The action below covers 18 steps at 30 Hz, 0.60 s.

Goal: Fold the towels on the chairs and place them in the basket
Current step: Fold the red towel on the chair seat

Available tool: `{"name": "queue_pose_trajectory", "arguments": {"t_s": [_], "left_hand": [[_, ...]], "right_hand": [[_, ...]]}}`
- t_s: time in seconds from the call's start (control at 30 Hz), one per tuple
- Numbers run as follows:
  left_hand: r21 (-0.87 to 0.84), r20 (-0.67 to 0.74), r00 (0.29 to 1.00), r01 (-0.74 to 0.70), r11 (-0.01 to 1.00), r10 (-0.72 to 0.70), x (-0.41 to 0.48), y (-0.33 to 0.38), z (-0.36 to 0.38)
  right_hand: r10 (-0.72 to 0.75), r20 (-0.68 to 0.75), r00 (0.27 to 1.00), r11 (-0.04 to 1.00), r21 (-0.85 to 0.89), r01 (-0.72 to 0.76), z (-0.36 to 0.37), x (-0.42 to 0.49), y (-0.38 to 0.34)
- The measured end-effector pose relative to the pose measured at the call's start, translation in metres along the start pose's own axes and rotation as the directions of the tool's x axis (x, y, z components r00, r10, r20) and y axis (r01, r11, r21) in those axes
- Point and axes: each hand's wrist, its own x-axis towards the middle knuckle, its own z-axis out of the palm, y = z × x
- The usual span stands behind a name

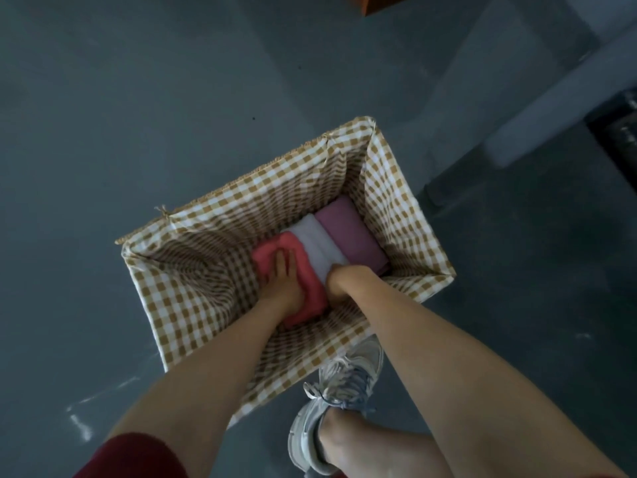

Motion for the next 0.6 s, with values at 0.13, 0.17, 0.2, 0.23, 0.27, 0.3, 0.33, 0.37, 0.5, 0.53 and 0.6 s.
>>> {"name": "queue_pose_trajectory", "arguments": {"t_s": [0.13,0.17,0.2,0.23,0.27,0.3,0.33,0.37,0.5,0.53,0.6], "left_hand": [[0.002,-0.013,0.999,0.029,1.0,-0.029,-0.017,0.011,-0.017],[0.025,-0.058,0.998,0.027,0.999,-0.025,-0.025,0.015,-0.023],[0.049,-0.1,0.995,0.013,0.999,-0.008,-0.035,0.02,-0.03],[0.074,-0.121,0.992,-0.012,0.997,0.021,-0.046,0.027,-0.038],[0.101,-0.121,0.991,-0.041,0.994,0.053,-0.057,0.035,-0.046],[0.124,-0.112,0.99,-0.066,0.99,0.08,-0.07,0.044,-0.055],[0.146,-0.105,0.989,-0.087,0.985,0.103,-0.084,0.055,-0.065],[0.153,-0.103,0.987,-0.109,0.982,0.126,-0.099,0.068,-0.075],[0.235,-0.289,0.906,-0.247,0.94,0.31,-0.171,0.131,-0.114],[0.276,-0.33,0.875,-0.268,0.923,0.353,-0.191,0.148,-0.122],[0.349,-0.379,0.796,-0.348,0.87,0.471,-0.229,0.182,-0.134]], "right_hand": [[-0.064,-0.214,0.975,0.996,0.051,0.077,0.002,-0.02,0.003],[-0.073,-0.268,0.961,0.994,0.055,0.091,-0.001,-0.027,0.005],[-0.082,-0.319,0.944,0.994,0.047,0.102,-0.004,-0.037,0.007],[-0.09,-0.363,0.928,0.993,0.036,0.111,-0.008,-0.049,0.01],[-0.101,-0.405,0.909,0.992,0.023,0.12,-0.011,-0.062,0.014],[-0.112,-0.446,0.888,0.992,0.003,0.127,-0.014,-0.077,0.017],[-0.122,-0.486,0.866,0.991,-0.018,0.129,-0.017,-0.094,0.021],[-0.124,-0.525,0.842,0.992,-0.035,0.125,-0.02,-0.114,0.026],[-0.086,-0.706,0.702,0.996,-0.054,0.069,-0.02,-0.211,0.055],[-0.065,-0.747,0.661,0.998,-0.041,0.052,-0.015,-0.237,0.067],[0.006,-0.818,0.575,1.0,0.014,0.009,-0.001,-0.289,0.094]]}}
